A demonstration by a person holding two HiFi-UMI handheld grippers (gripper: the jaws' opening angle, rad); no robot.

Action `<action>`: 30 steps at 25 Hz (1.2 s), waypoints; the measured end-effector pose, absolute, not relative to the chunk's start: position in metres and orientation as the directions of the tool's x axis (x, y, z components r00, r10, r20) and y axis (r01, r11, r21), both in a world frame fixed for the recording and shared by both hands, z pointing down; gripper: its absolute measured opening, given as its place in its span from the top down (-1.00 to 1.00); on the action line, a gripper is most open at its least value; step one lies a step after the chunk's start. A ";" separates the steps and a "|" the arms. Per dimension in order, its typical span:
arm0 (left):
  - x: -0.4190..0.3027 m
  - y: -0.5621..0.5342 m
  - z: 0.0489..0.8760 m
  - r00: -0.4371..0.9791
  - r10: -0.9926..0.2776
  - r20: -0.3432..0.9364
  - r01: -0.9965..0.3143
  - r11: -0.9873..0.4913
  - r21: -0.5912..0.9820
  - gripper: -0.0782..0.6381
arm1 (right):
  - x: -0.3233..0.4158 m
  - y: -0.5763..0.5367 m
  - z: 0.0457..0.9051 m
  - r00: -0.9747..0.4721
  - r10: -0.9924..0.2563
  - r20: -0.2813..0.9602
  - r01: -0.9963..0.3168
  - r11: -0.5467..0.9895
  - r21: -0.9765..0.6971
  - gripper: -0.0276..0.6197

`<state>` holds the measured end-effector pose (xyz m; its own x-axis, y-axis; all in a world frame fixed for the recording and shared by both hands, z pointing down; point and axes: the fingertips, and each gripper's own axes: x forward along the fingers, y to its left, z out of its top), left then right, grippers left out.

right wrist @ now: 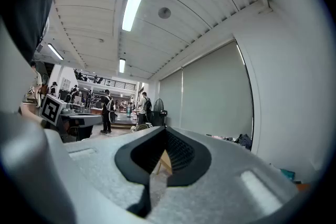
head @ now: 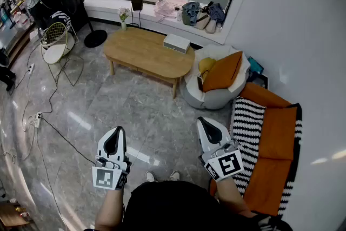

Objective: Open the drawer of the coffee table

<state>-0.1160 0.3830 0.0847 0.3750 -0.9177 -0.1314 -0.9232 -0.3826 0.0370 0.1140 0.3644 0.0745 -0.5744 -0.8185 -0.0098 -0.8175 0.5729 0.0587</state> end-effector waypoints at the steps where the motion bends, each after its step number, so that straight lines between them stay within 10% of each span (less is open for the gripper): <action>1: -0.116 0.384 0.085 0.372 -0.919 -0.131 -0.924 -0.380 0.039 0.76 | 0.115 0.366 0.075 -0.576 -0.818 -0.007 -0.817 0.574 0.060 0.91; 30: -0.089 0.287 0.139 0.406 -0.910 -0.081 -0.902 -0.413 0.122 0.76 | 0.167 0.265 0.137 -0.543 -0.835 0.089 -0.839 0.537 -0.086 0.91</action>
